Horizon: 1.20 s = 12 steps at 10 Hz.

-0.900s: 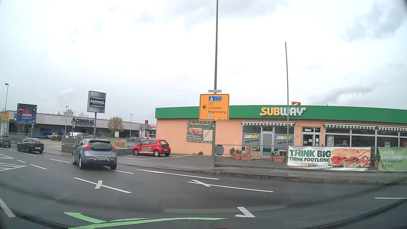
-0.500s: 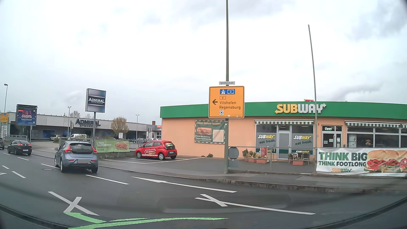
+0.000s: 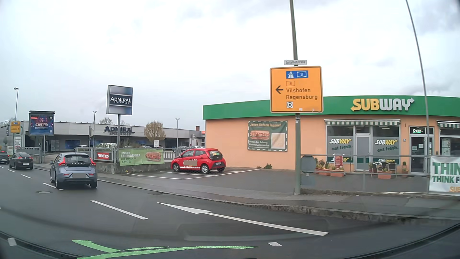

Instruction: Follow the waypoints while adhering to traffic rules and regulations

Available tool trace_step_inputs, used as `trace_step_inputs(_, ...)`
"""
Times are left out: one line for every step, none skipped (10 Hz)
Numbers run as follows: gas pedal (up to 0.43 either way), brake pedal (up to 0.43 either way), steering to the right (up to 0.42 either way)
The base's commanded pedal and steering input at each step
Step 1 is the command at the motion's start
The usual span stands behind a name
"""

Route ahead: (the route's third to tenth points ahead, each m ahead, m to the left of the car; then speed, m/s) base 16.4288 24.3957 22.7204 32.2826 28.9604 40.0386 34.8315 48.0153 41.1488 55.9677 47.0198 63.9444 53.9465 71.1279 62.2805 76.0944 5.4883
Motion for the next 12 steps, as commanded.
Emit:
trace_step_inputs(0.0,0.0,-0.194)
trace_step_inputs(0.0,0.0,-0.216)
trace_step_inputs(0.0,0.0,-0.232)
trace_step_inputs(0.0,0.0,-0.245)
trace_step_inputs(0.0,0.0,-0.261)
trace_step_inputs(0.0,0.0,-0.276)
trace_step_inputs(0.0,0.006,-0.29)
trace_step_inputs(0.0,0.03,-0.301)
trace_step_inputs(0.0,0.055,-0.306)
trace_step_inputs(0.0,0.061,-0.306)
trace_step_inputs(0.0,0.061,-0.306)
trace_step_inputs(0.0,0.061,-0.306)
